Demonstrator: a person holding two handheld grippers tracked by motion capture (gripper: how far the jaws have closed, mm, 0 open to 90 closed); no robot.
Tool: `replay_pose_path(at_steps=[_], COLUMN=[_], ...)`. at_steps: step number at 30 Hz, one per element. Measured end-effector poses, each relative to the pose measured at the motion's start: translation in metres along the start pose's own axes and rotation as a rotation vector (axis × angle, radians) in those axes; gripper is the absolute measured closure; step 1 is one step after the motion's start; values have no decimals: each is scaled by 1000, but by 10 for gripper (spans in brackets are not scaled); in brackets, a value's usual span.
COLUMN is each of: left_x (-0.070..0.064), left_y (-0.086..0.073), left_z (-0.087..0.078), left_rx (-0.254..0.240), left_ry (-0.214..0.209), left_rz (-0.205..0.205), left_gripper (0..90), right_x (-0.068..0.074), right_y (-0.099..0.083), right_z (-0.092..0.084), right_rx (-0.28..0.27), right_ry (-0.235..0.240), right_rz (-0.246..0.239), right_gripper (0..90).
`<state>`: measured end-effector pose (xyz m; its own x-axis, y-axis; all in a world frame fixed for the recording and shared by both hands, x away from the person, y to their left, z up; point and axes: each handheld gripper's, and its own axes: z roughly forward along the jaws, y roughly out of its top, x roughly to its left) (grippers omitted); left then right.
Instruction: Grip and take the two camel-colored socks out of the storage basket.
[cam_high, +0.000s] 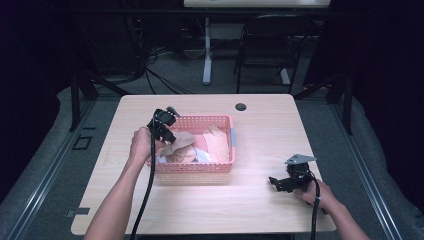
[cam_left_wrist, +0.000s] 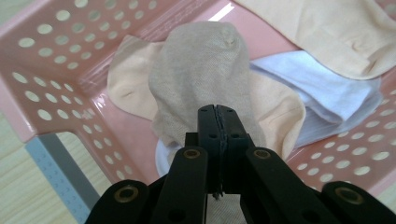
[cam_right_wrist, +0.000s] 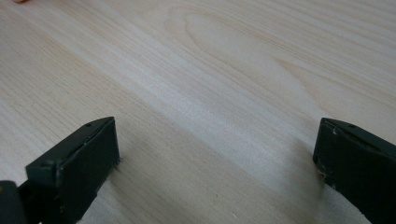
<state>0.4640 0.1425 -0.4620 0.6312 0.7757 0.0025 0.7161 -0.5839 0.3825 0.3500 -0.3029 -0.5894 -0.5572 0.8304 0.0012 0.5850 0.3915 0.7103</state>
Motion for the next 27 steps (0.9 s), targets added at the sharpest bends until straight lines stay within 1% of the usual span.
replay_pose_path(at_steps=[2,6,7,8,9,11,13,15,17,19,20,21,22,24,25,26,27], left_x=[0,0,1,1,1,2,1,1,1,1,2,2,2,2,2,3,3], left_y=[1,3,4,4,5,6,7,8,8,8,8,8,8,8,8,7,7], left_z=[-3,-11,-16,-16,-20,-25,-28,-27,-24,-17,-9,-9,-4,7,12,17,21], left_rx=[-10,-23,-40,-40,-54,-61,-56,-51,-55,-47,-37,-37,-30,-11,0,16,25], left_ry=[-2,2,8,8,10,13,16,18,14,6,3,3,7,-4,-7,-10,-5], left_rz=[-11,-5,-2,-2,-3,0,8,9,6,-5,-7,-7,-12,-21,-31,-27,-34], left_gripper=[896,896,898,898,898,898,898,897,896,894,889,840,840,763,707,665,628], right_x=[0,0,0,0,0,0,0,0,0,0,0,0,0,0,0,0,0], right_y=[0,0,0,0,0,0,0,0,0,0,0,0,0,0,0,0,0], right_z=[0,0,0,0,0,0,0,0,0,0,0,0,0,0,0,0,0], right_rx=[1,0,0,0,2,1,1,1,1,1,1,1,1,1,4,4,1], right_ry=[1,0,0,0,1,1,1,1,1,1,1,1,1,1,2,1,1], right_rz=[-1,0,0,0,-1,-1,-1,-1,-1,-1,-1,-1,-1,-1,0,0,-2], right_gripper=[0,0,0,0,0,0,0,0,0,0,0,0,0,0,0,0,0])
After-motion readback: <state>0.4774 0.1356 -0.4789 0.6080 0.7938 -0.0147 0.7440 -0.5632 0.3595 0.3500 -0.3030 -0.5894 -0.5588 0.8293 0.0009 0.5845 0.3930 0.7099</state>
